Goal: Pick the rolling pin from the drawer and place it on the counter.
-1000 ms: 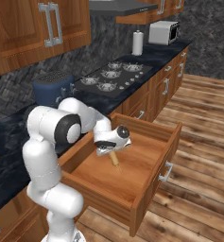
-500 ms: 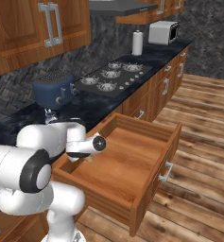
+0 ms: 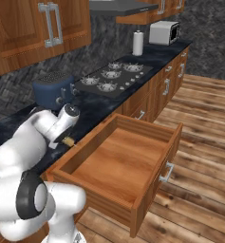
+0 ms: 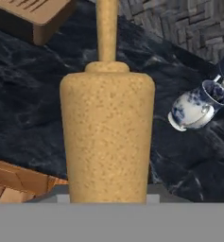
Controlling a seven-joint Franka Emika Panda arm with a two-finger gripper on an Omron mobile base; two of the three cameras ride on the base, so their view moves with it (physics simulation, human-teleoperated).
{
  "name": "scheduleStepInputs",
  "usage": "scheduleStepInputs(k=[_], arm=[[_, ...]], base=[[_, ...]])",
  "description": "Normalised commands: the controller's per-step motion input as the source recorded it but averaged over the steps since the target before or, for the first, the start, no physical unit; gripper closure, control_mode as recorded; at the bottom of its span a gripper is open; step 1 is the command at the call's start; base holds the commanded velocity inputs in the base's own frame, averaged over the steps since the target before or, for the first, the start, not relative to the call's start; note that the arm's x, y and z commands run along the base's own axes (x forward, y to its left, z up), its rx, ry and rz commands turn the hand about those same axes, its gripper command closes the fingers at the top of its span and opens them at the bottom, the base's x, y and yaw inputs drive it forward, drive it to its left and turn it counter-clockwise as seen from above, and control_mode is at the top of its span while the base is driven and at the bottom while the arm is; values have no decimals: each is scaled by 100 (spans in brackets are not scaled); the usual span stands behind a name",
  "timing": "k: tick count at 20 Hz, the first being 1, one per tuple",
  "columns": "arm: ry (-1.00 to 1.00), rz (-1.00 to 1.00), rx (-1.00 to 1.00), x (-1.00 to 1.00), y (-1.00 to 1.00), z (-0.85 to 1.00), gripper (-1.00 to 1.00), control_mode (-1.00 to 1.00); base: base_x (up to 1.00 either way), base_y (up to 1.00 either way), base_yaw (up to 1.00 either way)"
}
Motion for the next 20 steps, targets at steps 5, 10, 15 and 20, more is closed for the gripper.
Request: scheduleStepInputs(k=[5,10,15,20], arm=[[-3,32,-17,-31,27,85,100,-100],[-19,29,-27,-57,52,7,100,-100],[-22,31,-33,-56,59,-27,100,-100],[-1,32,-32,-4,42,-53,100,-100]], base=[[0,0,0],[0,0,0],[0,0,0],[0,0,0]])
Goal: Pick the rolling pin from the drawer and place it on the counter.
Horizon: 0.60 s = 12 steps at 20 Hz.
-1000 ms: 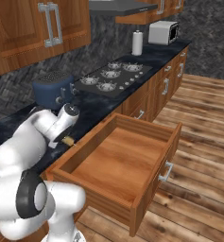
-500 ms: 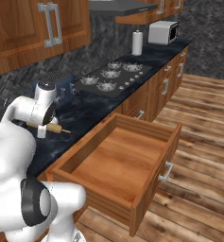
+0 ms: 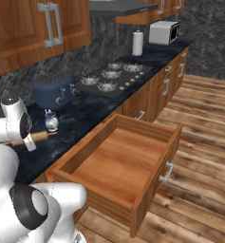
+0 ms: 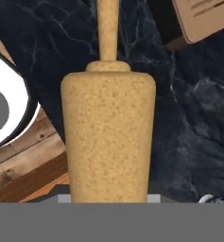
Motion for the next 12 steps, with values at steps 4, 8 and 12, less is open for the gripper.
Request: scheduleStepInputs(k=[4,8,12], arm=[[9,32,-30,11,51,-83,100,-100],[4,32,-22,6,59,-98,100,-100],[2,29,-15,11,22,-98,100,-100]], base=[[0,0,0],[0,0,0],[0,0,0]])
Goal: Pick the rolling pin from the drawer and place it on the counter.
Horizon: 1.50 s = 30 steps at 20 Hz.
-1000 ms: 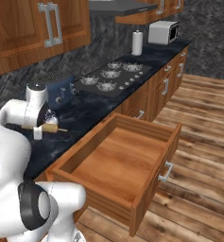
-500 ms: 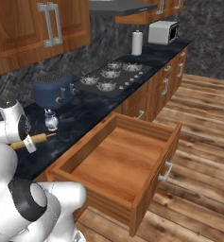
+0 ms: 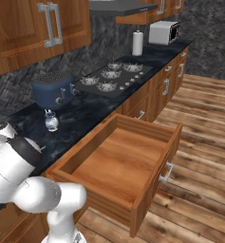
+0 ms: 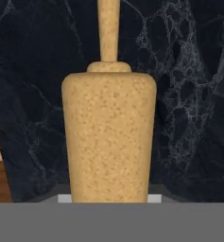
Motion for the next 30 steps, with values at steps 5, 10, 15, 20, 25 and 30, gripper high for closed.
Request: scheduleStepInputs(k=[5,10,15,20,25,30], arm=[[3,22,-1,27,-22,-65,-100,-100],[0,12,9,27,-16,-13,-100,-100],[2,15,36,26,-53,76,-100,-100],[2,11,48,26,-75,100,-100,-100],[1,1,43,26,-71,100,-100,-100],[0,-9,21,43,-76,100,-100,-100]], base=[[0,0,0],[0,0,0],[0,0,0],[0,0,0],[0,0,0],[0,0,0]])
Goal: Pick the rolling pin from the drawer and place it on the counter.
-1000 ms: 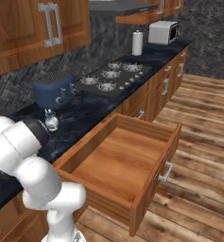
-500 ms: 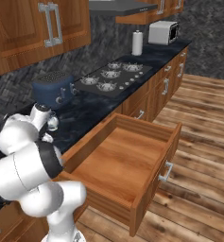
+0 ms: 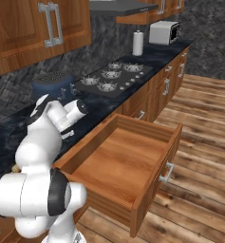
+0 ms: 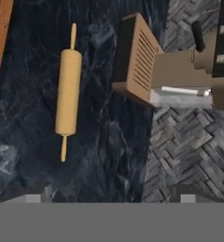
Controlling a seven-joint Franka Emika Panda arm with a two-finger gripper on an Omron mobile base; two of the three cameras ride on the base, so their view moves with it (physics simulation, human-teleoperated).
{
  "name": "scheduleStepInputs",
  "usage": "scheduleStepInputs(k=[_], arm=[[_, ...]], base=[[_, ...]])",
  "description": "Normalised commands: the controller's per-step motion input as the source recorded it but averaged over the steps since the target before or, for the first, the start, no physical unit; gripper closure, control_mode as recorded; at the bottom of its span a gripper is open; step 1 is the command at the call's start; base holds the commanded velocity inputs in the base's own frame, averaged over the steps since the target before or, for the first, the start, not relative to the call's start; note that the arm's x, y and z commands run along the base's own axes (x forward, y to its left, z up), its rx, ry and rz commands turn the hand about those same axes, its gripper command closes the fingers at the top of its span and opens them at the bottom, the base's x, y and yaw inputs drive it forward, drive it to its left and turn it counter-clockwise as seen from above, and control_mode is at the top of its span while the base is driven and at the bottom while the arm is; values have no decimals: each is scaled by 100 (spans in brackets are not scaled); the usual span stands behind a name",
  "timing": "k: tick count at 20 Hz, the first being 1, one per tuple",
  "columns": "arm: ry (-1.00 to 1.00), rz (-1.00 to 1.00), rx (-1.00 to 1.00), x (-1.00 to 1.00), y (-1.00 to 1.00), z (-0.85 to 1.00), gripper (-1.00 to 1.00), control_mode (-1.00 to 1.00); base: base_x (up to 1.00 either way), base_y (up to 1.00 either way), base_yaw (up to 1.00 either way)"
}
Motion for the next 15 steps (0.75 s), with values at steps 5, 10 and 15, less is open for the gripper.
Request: scheduleStepInputs(k=[5,10,15], arm=[[2,-25,1,65,-99,79,-100,-100],[-3,-31,0,27,-100,-5,-100,-100],[-22,-30,-1,-1,-100,-63,-100,-100]], base=[[0,0,0],[0,0,0],[0,0,0]])
